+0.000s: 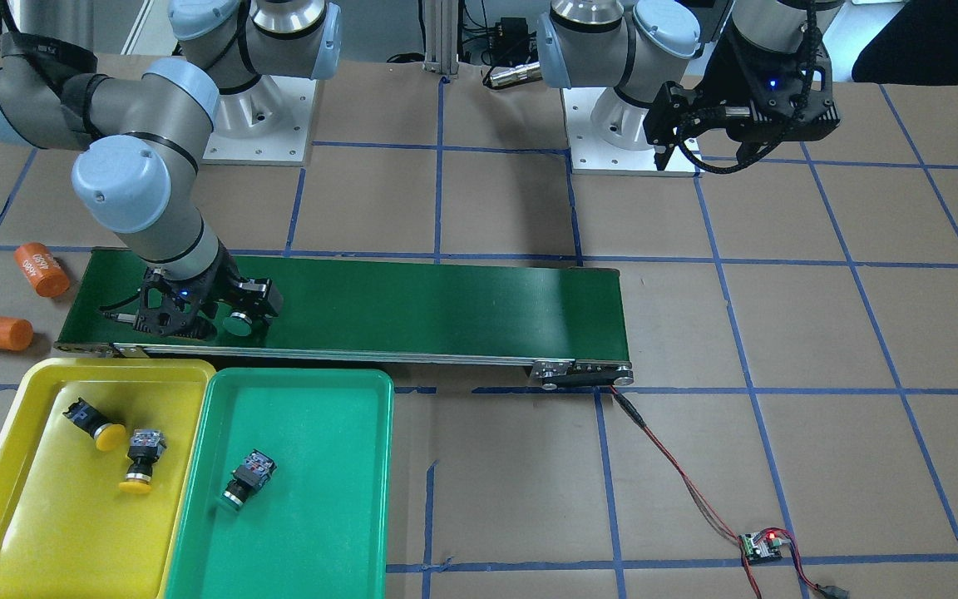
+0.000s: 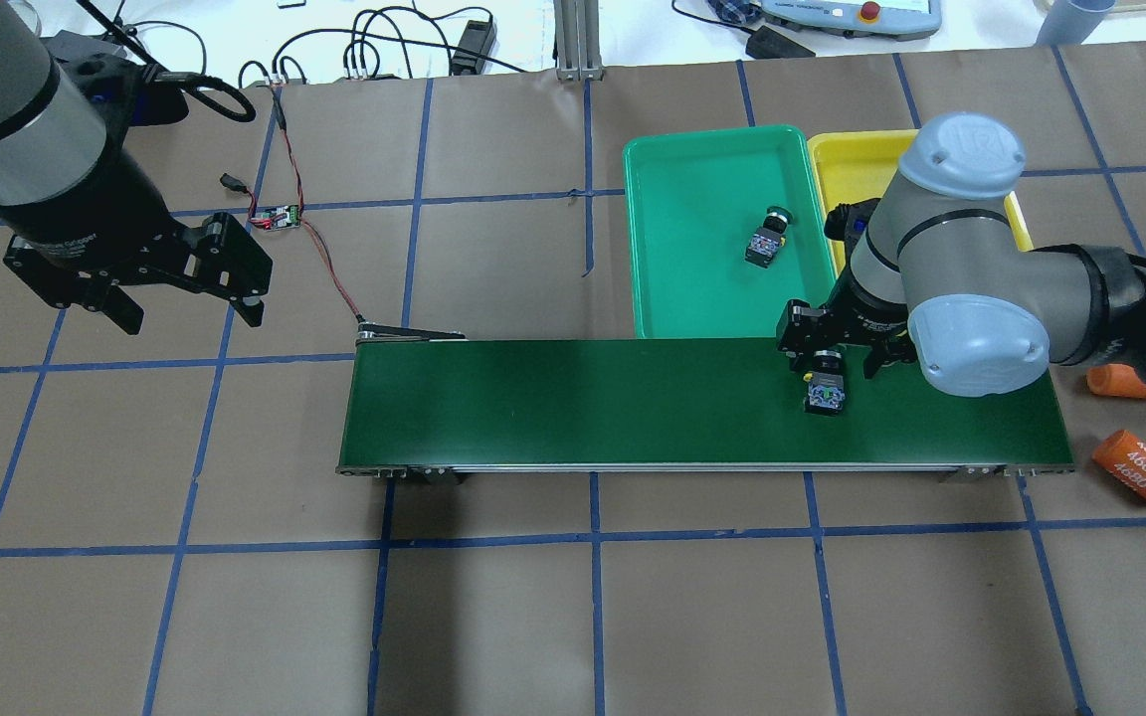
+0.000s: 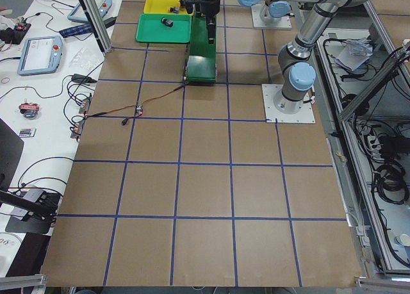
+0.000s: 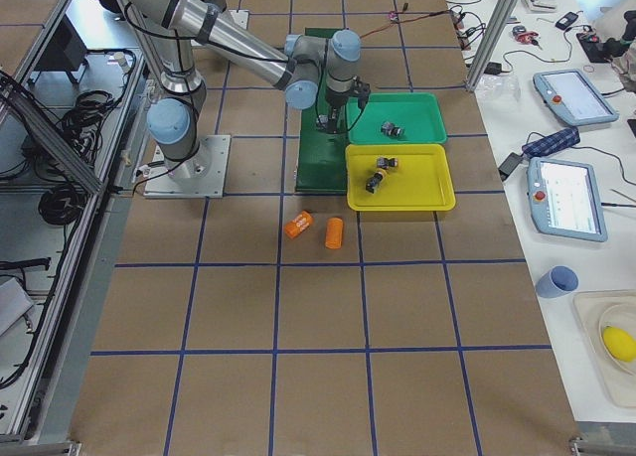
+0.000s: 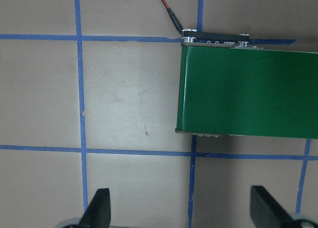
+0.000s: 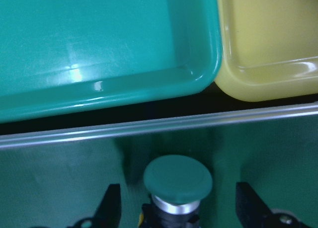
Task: Sort buttons by color to trays
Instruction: 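Lower the right gripper and grasp the green button on the belt, then carry the green button with the right gripper and drop it in the green tray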
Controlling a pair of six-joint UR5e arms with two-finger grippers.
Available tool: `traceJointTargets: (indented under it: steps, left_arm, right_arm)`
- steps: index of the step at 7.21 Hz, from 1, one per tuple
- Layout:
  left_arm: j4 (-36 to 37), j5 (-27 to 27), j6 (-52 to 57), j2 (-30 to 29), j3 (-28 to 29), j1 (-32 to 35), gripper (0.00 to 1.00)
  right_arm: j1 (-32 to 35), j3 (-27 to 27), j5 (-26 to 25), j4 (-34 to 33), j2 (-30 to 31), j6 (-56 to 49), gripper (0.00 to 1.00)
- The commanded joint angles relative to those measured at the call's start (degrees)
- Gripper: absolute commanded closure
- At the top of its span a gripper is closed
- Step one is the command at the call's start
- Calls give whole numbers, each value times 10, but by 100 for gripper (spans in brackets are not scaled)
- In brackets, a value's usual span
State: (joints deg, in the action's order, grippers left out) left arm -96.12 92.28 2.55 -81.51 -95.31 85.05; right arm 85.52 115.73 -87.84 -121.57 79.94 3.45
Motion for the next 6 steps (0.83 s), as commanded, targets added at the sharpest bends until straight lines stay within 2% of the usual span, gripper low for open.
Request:
traceJointTargets:
  steps: [1,3,4,5,6]
  left_arm:
    - [0,1,0,0,-1,0,0]
    - [0,0,0,0,0,0,0]
    - [0,0,0,0,0,0,0]
    - [0,1,0,0,-1,0,0]
    - [0,1,0,0,0,0,0]
  right_arm:
    - [0,-17,-2,-20,-7,-6,64]
    - [0,-54,-5,-8,-19,-9,78]
    - [0,-59,-1,-15,-20,-9,78]
    - [1,-91,6,-14,-33,-9,78]
    - [8,-146,17,-9,-64,-6,76]
